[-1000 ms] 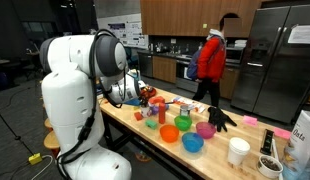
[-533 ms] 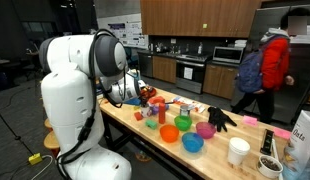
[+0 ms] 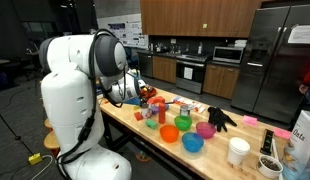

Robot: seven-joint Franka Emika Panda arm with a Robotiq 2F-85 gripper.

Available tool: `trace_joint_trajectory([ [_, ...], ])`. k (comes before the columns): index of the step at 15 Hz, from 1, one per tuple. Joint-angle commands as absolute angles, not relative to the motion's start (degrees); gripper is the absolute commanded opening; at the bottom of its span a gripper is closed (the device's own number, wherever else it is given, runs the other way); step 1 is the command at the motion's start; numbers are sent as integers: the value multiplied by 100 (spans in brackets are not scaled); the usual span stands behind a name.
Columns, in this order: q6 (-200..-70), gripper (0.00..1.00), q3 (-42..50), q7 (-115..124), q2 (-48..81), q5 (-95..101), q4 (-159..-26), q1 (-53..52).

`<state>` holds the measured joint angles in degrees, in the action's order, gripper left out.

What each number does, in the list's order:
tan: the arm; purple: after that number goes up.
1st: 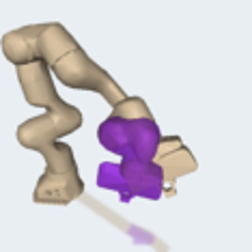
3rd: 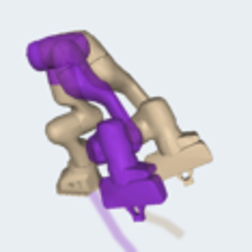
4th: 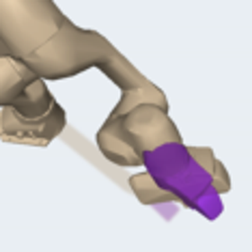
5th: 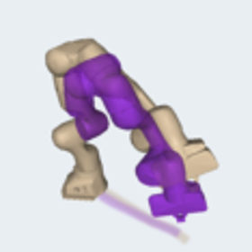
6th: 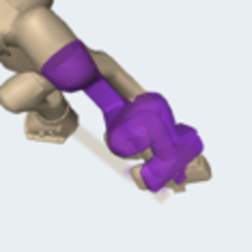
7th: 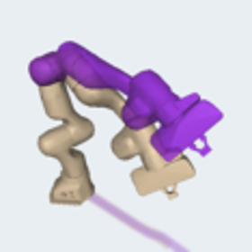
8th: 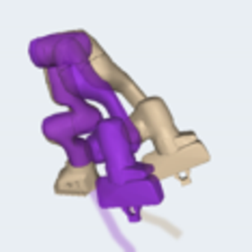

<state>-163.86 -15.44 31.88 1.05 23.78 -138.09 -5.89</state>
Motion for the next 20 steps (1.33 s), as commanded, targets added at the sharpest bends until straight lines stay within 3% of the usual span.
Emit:
trace_joint_trajectory([
  [1, -16244, 0, -1556, 3031, -46, 2161, -13842, -587],
  [10, -16817, 1, -1417, 3211, -15, 3097, -13821, -492],
  [20, -18655, 1, -713, 4337, 51, 7159, -12713, -66],
])
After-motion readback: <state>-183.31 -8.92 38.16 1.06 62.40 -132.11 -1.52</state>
